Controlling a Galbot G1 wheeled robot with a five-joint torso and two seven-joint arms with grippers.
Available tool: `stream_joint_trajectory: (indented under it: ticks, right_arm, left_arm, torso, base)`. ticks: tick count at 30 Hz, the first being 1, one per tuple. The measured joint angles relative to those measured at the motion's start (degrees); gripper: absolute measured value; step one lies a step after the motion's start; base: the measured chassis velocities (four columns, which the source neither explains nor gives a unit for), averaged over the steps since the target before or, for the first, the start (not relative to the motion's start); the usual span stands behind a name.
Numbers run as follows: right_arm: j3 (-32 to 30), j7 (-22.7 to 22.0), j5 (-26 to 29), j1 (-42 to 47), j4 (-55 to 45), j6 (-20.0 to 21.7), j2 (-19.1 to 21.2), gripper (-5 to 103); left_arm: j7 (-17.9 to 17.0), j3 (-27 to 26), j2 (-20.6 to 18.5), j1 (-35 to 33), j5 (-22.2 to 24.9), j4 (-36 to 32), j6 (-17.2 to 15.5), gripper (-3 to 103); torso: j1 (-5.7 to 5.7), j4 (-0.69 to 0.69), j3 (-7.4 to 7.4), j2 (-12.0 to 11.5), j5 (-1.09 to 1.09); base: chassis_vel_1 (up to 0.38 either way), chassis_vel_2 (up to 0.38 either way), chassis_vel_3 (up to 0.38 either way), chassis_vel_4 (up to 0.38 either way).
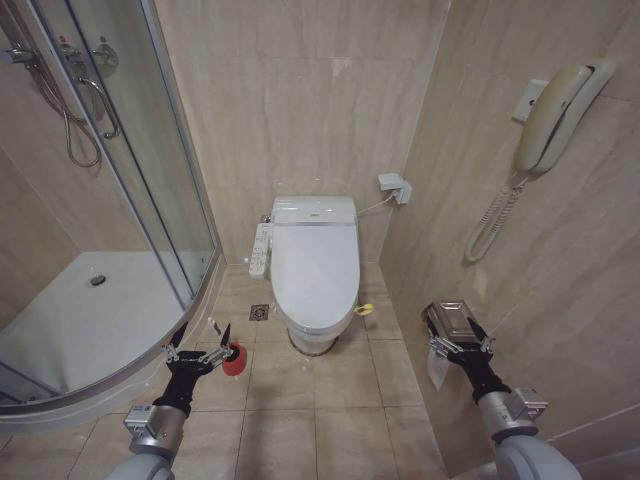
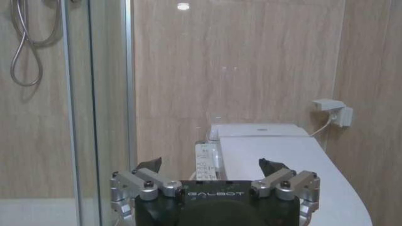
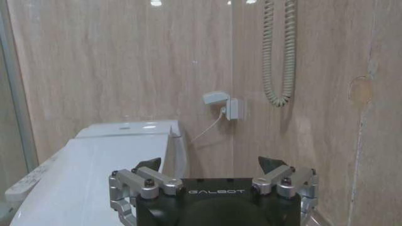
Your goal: Open the toilet lid, clean the toilet bowl with a toilet brush, close the toilet lid, and flush.
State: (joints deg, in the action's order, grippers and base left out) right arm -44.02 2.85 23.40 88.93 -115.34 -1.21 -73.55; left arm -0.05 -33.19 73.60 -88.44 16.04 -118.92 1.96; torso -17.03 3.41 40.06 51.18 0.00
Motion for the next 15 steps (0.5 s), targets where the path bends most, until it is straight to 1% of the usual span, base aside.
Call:
stream_joint_trajectory:
  ticks: [15]
  right_arm:
    - [0.0, 0.0, 0.0, 0.0, 0.0, 0.0, 0.0, 100]
  left_arm:
    - [0.0, 0.0, 0.0, 0.0, 0.0, 0.0, 0.0, 100]
  torso:
    - [0.00, 0.00, 0.00, 0.0, 0.00]
  base:
    - [0.000, 0.000, 0.000, 0.000]
